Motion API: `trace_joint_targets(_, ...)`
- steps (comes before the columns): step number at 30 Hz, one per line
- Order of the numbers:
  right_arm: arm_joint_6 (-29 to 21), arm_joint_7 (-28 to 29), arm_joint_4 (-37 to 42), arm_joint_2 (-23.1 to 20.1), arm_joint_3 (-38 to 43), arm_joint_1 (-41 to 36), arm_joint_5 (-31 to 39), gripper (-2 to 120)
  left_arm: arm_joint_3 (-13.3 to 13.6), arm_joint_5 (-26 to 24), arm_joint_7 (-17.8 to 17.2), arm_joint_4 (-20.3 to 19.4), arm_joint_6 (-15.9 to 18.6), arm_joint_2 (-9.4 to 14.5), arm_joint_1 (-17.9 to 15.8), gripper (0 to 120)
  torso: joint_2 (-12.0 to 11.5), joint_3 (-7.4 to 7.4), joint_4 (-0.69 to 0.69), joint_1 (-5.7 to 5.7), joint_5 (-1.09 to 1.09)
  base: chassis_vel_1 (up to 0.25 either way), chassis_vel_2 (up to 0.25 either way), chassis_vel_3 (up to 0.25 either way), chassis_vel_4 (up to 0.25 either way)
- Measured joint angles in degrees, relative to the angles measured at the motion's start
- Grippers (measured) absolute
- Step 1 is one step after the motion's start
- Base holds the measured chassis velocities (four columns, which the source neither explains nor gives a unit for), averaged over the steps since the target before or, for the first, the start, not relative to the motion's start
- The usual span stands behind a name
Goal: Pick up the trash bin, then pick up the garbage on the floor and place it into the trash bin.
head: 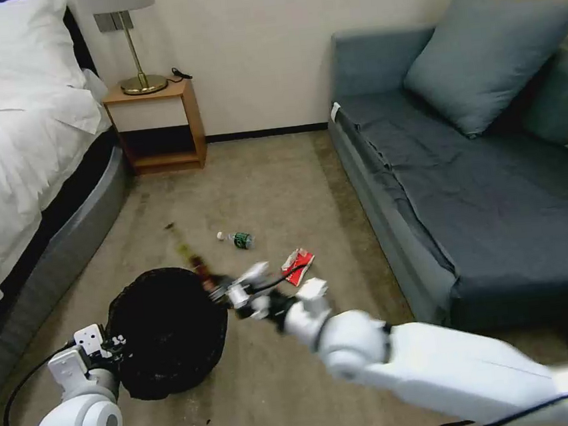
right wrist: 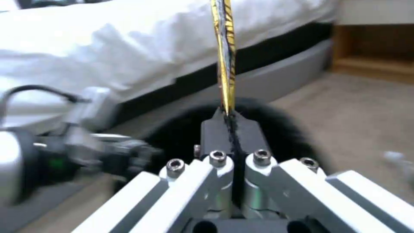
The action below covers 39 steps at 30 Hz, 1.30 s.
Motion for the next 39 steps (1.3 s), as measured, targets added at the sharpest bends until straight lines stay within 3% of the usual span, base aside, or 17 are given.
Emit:
trace_joint_targets(3, 0.8, 0.77, -5.02, 5.81, -3.38, 1.49, -0.55, 0, 0.04, 0.0, -0.01, -0.53, 0.13, -0.27, -0.02, 3, 0.0, 0.0, 0.01, 0.0, 0.0, 0.0, 0.0, 0.0, 0.0)
trace_joint_targets(7, 2.25, 1.0, -10.66, 8.75, -6.17, 2.41, -2.29, 0, -0.02, -0.1, -0.01, -0.91, 0.17, -0.29, 0.01, 3, 0.0, 0.0, -0.01, 0.0, 0.0, 0.0, 0.0, 0.0, 0.0)
trace_joint_targets(15, 3.2, 1.61, -14.96, 9.43, -8.85, 3.05, -4.87, 0, -0.19, -0.28, -0.01, -1.08, 0.17, -0.09, 0.19, 3, 0.0, 0.0, -0.01, 0.0, 0.01, 0.0, 0.0, 0.0, 0.0)
trace_joint_targets(20, 2.57, 1.62, -14.47, 8.5, -8.9, 3.07, -5.29, 15, -0.14, -0.32, 0.01, -1.08, 0.17, -0.03, 0.17, 3, 0.0, 0.0, -0.02, 0.0, 0.01, 0.0, 0.0, 0.0, 0.0)
trace_joint_targets(22, 2.29, 1.59, -13.93, 7.93, -8.82, 2.95, -5.45, 26, -0.14, -0.38, 0.02, -1.07, 0.16, 0.1, 0.17, 3, 0.0, 0.0, -0.02, 0.0, 0.01, 0.0, 0.0, 0.0, 0.0)
trace_joint_targets(28, 2.18, 1.6, -13.4, 7.72, -8.56, 2.72, -5.8, 41, -0.24, -0.49, 0.03, -1.07, 0.15, 0.2, 0.17, 3, 0.0, 0.0, -0.02, 0.0, 0.02, 0.0, 0.0, 0.0, 0.0)
trace_joint_targets(30, 1.56, 2.25, -11.07, 7.03, -5.74, 2.54, -6.46, 56, -0.88, -0.78, 0.06, -1.06, 0.13, 0.32, 0.2, 3, 0.0, 0.0, -0.01, 0.0, 0.02, 0.0, 0.0, 0.0, 0.0)
trace_joint_targets(32, 1.07, 2.43, -10.08, 6.48, -4.38, 2.53, -6.62, 58, -1.2, -0.8, 0.06, -0.97, 0.09, 0.4, 0.15, 3, 0.0, 0.0, 0.0, 0.0, 0.02, 0.0, 0.0, 0.0, 0.0)
trace_joint_targets(34, -0.59, 3.04, -7.43, 4.74, -0.92, 2.45, -7.11, 68, -2.09, -0.79, 0.06, -0.63, -0.11, 0.61, -0.05, 3, 0.0, 0.0, 0.01, 0.0, 0.02, 0.0, 0.0, 0.0, 0.0)
trace_joint_targets(36, -1.22, 3.18, -6.53, 3.94, 0.22, 2.35, -7.3, 69, -2.37, -0.81, 0.05, -0.55, -0.14, 0.66, -0.11, 3, 0.0, 0.0, 0.01, 0.0, 0.02, 0.0, 0.0, 0.0, 0.0)
trace_joint_targets(38, -2.93, 3.87, -3.54, -0.18, 4.25, 1.47, -8.15, 82, -3.58, -1.16, 0.03, -0.39, -0.2, 0.75, -0.48, 3, 0.0, 0.0, 0.01, 0.0, 0.02, 0.0, 0.0, 0.0, 0.0)
trace_joint_targets(39, -3.83, 4.07, -1.17, -4.52, 7.37, -0.38, -9.3, 88, -4.71, -1.67, -0.03, -0.37, -0.25, 0.8, -0.91, 3, 0.0, -0.01, -0.01, 0.0, 0.03, 0.0, 0.0, 0.0, 0.0)
